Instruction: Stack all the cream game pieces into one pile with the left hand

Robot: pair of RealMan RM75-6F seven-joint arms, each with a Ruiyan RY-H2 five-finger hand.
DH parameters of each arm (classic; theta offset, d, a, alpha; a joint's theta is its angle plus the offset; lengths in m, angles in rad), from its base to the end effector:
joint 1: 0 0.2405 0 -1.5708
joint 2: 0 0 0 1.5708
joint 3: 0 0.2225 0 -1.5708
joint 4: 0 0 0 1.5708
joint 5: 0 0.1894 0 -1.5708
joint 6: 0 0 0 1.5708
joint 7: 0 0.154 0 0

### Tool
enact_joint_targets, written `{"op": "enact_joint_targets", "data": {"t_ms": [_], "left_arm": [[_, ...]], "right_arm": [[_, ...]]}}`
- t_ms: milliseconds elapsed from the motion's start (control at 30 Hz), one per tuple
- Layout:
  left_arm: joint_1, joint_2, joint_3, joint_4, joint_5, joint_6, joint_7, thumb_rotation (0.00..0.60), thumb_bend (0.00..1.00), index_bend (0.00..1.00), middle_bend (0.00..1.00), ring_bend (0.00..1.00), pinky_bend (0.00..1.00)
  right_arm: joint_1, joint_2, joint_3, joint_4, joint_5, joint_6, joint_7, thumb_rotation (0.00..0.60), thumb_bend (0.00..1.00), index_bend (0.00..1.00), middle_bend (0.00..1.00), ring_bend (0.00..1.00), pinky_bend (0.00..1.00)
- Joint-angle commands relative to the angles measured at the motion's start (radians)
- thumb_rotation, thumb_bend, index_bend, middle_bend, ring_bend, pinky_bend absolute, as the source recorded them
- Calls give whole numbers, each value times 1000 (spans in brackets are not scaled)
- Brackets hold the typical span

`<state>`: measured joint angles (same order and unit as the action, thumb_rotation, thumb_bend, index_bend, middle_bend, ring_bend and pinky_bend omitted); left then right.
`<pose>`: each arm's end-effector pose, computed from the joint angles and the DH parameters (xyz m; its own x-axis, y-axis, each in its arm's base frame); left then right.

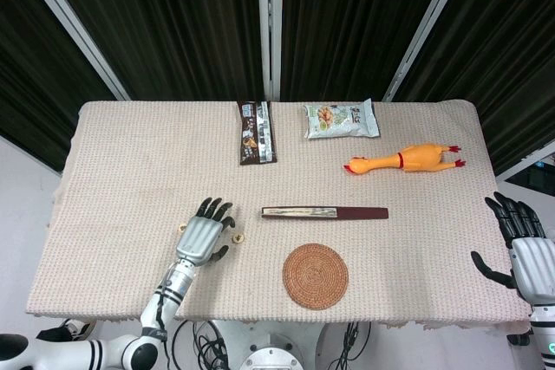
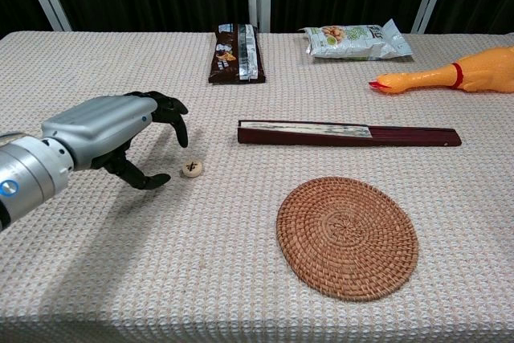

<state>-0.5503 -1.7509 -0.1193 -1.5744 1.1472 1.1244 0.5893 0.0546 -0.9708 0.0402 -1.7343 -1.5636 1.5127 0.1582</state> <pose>-0.1155 0.2541 -0.0447 0.4167 0.2867 0.8627 0.8879 -0.3319 -0.3185 -0.2557 -0.1757 0.1921 0.2751 -0.0031 0.9614 -0.9603 -0.0489 0.2746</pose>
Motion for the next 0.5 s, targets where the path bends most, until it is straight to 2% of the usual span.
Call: {"op": "enact_joint_targets", "data": {"t_ms": [33, 500], "left_arm": [[-8, -13, -3, 15, -9, -7, -3, 600, 285, 387, 88, 0, 0], [-32, -45, -11, 48, -26, -33, -38, 600, 285, 410, 92, 0, 0]], "right_arm": [[-1, 2, 0, 1, -1, 2, 4, 600, 245, 0, 0, 0, 0], [-2, 2, -1, -3, 0, -2, -1, 600, 244, 0, 0, 0, 0]]}}
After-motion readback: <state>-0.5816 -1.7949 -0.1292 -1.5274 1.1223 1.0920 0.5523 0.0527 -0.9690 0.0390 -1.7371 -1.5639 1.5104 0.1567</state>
